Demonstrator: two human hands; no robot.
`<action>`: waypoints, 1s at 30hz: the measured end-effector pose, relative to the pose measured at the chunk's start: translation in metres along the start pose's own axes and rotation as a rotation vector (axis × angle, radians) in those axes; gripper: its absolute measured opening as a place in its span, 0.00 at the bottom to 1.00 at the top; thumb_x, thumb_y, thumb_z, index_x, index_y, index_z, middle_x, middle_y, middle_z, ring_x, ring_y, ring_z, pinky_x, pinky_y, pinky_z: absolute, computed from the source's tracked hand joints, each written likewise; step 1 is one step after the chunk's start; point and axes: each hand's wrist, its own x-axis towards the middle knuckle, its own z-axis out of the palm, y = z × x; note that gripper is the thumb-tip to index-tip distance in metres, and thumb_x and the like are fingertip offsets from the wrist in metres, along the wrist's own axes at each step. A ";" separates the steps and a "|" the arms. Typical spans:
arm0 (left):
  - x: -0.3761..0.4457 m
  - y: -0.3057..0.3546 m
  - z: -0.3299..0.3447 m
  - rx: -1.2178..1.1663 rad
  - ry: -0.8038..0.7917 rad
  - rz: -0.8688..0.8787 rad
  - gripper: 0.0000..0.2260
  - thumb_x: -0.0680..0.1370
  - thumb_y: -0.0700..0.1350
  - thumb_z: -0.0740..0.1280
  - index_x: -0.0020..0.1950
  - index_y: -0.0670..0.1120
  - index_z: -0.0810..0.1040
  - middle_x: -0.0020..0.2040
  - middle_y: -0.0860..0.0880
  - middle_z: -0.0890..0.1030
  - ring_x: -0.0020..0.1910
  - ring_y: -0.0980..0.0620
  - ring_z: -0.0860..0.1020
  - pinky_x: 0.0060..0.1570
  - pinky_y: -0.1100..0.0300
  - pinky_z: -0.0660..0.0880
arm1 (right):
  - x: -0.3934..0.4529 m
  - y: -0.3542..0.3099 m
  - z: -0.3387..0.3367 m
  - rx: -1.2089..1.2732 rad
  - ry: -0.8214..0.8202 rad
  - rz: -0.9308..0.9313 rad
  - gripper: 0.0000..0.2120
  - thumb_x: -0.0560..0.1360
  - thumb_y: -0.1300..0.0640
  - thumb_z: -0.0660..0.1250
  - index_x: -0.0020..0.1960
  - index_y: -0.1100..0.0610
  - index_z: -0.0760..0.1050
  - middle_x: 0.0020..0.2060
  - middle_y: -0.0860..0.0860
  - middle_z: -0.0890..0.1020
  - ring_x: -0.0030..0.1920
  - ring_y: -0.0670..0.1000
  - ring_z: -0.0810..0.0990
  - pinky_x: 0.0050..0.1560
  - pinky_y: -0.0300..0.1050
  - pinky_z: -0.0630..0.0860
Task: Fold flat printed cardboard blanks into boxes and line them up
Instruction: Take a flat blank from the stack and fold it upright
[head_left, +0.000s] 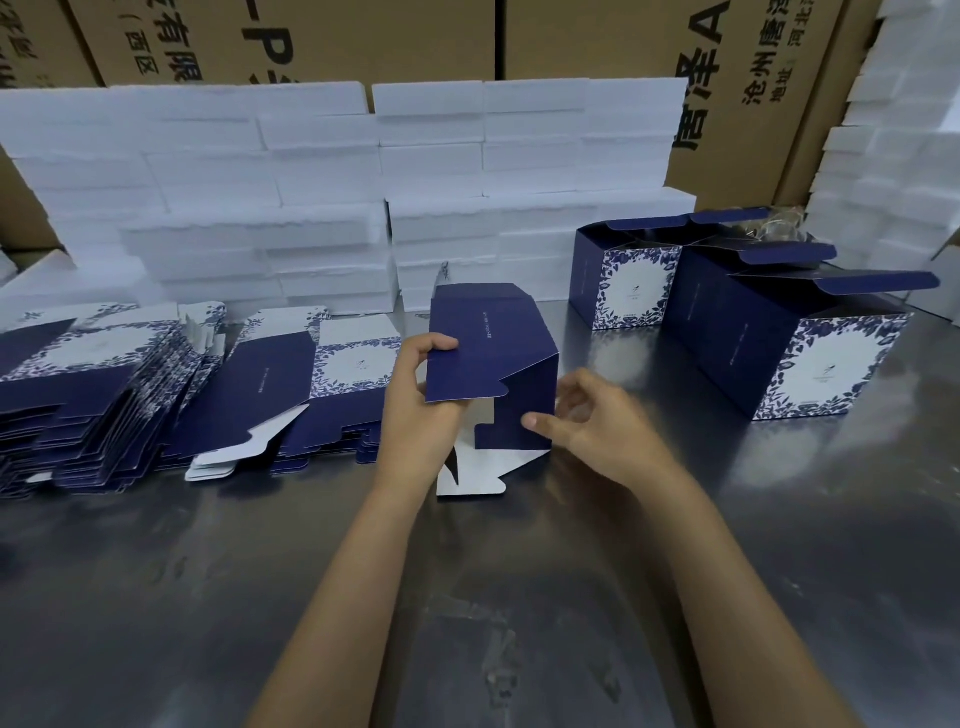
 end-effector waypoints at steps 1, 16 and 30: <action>0.000 0.000 0.000 -0.002 0.001 -0.001 0.17 0.74 0.36 0.72 0.55 0.56 0.76 0.55 0.59 0.82 0.45 0.59 0.82 0.42 0.67 0.74 | 0.000 0.002 -0.003 -0.106 -0.015 0.009 0.14 0.71 0.44 0.79 0.45 0.50 0.76 0.39 0.46 0.81 0.38 0.44 0.78 0.39 0.40 0.72; -0.001 0.000 0.001 0.039 -0.005 -0.020 0.17 0.76 0.38 0.71 0.55 0.60 0.75 0.56 0.62 0.81 0.49 0.60 0.81 0.43 0.66 0.73 | 0.004 0.009 -0.002 -0.214 -0.061 -0.015 0.20 0.74 0.47 0.76 0.32 0.54 0.72 0.24 0.46 0.74 0.27 0.44 0.70 0.31 0.40 0.66; 0.001 -0.001 0.001 0.078 -0.020 -0.046 0.17 0.77 0.39 0.68 0.55 0.62 0.74 0.53 0.60 0.81 0.36 0.63 0.75 0.36 0.62 0.69 | 0.003 0.003 -0.005 -0.101 0.021 -0.142 0.20 0.76 0.53 0.75 0.35 0.61 0.68 0.28 0.47 0.66 0.28 0.45 0.62 0.29 0.36 0.61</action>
